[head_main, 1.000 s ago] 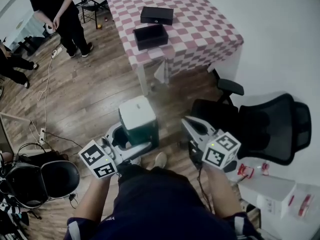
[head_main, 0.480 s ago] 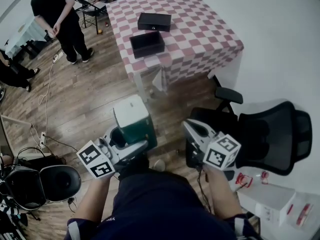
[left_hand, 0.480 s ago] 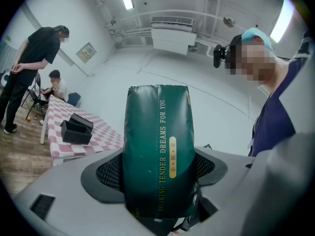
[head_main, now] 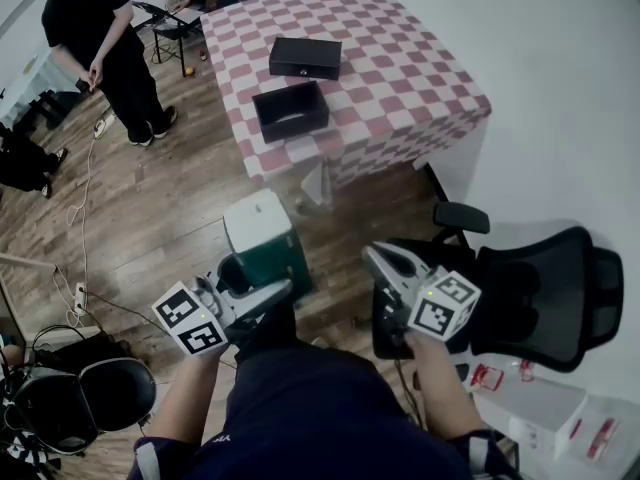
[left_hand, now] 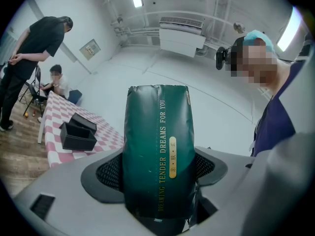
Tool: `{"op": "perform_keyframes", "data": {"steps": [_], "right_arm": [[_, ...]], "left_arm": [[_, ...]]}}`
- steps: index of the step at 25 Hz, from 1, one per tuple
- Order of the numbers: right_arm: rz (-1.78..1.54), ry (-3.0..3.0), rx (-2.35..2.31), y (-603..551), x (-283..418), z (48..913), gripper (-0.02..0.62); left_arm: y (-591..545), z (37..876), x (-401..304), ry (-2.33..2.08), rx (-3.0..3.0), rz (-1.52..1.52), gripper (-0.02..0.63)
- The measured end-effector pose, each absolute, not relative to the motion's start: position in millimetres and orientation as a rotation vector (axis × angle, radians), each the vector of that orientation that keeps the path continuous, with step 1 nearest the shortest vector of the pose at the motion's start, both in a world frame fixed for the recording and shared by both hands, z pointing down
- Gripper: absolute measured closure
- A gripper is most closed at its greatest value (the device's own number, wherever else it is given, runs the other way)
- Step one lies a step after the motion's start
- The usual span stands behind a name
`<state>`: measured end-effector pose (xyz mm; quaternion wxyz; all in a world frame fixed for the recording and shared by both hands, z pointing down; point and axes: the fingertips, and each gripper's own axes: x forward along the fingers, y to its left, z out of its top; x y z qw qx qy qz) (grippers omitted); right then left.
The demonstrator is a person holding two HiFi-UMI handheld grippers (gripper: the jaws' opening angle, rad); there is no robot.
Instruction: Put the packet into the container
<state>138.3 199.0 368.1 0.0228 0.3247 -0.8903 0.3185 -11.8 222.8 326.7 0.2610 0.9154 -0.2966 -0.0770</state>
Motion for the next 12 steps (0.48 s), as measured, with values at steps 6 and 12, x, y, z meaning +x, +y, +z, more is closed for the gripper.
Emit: {"op": "perform_keyframes", "data": {"steps": [6, 12], "right_arm": [[1.016, -2.738, 1.025, 124, 101, 371, 0.578], [1.035, -2.711, 1.054, 47, 54, 374, 0.578]], "left_arm": [[141, 331, -48, -0.774, 2.475, -0.170, 0.187], [60, 334, -92, -0.738, 2.487, -0.137, 0.187]]}}
